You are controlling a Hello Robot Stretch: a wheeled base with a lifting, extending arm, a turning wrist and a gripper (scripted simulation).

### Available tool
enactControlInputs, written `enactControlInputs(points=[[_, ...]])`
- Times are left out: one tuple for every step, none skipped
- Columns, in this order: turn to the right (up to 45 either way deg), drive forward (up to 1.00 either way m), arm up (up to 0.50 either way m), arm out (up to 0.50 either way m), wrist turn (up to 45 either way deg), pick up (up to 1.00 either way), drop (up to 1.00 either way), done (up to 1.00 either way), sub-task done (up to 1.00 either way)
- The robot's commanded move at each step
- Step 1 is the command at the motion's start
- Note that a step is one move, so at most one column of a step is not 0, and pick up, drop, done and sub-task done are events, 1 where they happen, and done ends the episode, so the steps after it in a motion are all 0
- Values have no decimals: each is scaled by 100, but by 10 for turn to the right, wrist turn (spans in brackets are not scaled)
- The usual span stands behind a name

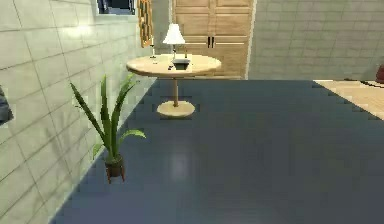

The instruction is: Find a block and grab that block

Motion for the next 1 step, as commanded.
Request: enactControlInputs(points=[[-270, 0, 0, 0, 0, 0, 0, 0, 0]])
